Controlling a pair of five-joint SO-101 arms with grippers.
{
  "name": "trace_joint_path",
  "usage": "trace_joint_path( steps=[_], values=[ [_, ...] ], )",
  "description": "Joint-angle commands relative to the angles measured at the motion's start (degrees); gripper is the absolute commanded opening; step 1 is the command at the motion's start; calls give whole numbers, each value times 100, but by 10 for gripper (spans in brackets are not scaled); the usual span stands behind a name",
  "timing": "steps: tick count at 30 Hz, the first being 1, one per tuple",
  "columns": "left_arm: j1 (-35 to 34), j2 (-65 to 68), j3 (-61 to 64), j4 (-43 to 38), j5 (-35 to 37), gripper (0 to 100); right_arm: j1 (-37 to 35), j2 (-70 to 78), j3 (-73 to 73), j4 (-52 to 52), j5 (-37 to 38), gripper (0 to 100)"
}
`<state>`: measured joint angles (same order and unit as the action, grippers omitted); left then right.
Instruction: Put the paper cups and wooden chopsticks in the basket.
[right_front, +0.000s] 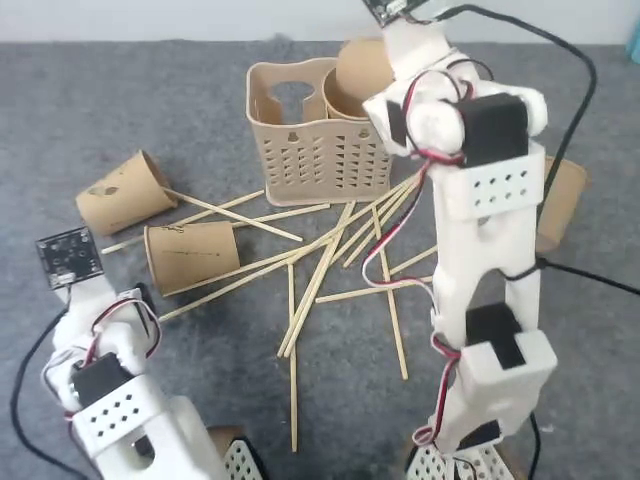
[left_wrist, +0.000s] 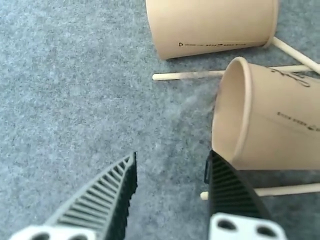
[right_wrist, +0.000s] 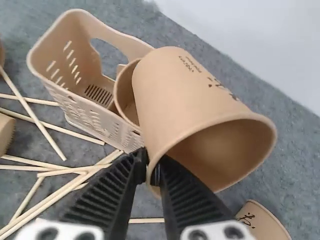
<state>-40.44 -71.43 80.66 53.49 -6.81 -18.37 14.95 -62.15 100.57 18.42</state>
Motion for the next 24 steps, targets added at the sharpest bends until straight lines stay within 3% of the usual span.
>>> trace_joint_path(
  steps=[1,5,12,24],
  values=[
    [132,-9,-22,-141,35,221,154,57,-343,4,97,9],
    [132,-9,-22,-141,35,221,92,110,-343,40,255,29],
    [132,-9,-22,-141,35,221,31,92,-360,-75,-114,244],
    [132,-9,-22,-141,26,221,48,-532,-1284,224,-281,246]
  ],
)
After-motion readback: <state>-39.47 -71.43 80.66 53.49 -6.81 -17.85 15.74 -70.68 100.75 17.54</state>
